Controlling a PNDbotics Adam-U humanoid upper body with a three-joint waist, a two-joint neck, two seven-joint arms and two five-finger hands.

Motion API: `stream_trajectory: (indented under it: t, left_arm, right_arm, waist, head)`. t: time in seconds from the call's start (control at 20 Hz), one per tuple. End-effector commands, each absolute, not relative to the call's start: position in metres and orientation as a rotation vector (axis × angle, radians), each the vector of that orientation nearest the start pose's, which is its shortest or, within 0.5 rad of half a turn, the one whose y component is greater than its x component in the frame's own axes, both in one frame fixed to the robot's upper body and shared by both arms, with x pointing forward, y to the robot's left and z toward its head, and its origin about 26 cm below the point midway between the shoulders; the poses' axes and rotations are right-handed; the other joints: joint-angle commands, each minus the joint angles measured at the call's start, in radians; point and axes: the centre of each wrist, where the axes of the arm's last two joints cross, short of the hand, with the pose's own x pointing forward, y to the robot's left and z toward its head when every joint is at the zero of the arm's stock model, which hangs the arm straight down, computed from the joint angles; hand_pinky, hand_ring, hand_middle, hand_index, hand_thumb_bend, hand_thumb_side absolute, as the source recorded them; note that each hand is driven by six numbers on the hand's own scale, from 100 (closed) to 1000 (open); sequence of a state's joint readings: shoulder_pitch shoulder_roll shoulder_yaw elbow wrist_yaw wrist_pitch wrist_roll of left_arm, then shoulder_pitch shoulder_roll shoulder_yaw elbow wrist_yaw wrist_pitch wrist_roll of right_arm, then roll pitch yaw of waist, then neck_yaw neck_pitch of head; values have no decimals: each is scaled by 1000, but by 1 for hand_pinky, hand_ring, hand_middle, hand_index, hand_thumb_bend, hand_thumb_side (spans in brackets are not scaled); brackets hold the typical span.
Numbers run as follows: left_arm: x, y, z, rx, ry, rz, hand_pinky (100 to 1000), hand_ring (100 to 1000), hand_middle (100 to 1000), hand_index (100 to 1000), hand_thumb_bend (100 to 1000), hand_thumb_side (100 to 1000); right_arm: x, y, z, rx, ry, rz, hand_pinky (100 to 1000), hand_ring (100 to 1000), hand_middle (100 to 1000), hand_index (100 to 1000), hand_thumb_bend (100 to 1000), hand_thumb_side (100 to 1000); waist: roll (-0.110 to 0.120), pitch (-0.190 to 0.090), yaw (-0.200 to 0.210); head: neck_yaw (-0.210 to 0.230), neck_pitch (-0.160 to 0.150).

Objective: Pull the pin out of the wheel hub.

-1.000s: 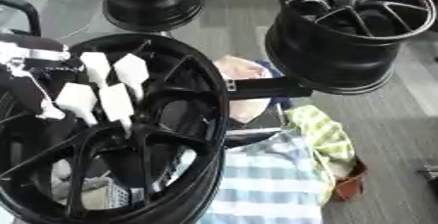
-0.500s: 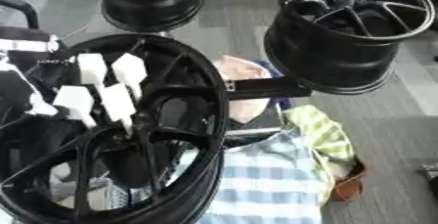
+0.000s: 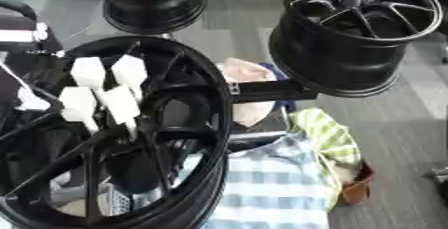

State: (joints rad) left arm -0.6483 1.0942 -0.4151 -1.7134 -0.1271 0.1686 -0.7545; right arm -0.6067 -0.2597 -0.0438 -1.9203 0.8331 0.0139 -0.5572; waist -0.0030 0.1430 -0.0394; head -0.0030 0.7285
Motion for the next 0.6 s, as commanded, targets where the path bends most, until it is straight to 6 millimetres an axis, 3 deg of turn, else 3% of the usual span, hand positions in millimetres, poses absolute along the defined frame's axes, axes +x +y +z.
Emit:
stream_trajectory:
  t: [0.05,0.1,0.25,0.3,0.6]
  left_arm:
    - [337,323,291,461,-1100,-1725,749,736,673,783,506,134]
    - [336,322,290,442,-1090,-1745,767,756,713,807,518,166]
    - [337,324,291,415,-1072,-1774,767,756,713,807,518,166]
    - [337,324,291,409,-1071,-1783,831,832,822,860,551,222]
    - [337,323,292,400,-1078,-1794,809,795,756,845,536,190]
  right_arm:
    - [326,-233,283,1543,2953,75,754,733,691,814,100,394]
    - [326,-233,283,1543,2953,76,754,733,691,814,100,393]
    - [326,-233,283,1544,2953,77,754,733,691,814,100,393]
    - [326,-233,282,1544,2953,78,753,733,691,814,100,396]
    - [325,-233,282,1541,2955,84,754,733,691,814,100,399]
  waist:
    - [1,-11,-2]
    - [1,-10,-2]
    - [1,-10,-2]
    - [1,-10,-2]
    - [1,-11,0]
  head:
    - [0,-11]
    - [1,-11]
    - [1,-11]
    - [0,-11]
    - [-2,-10]
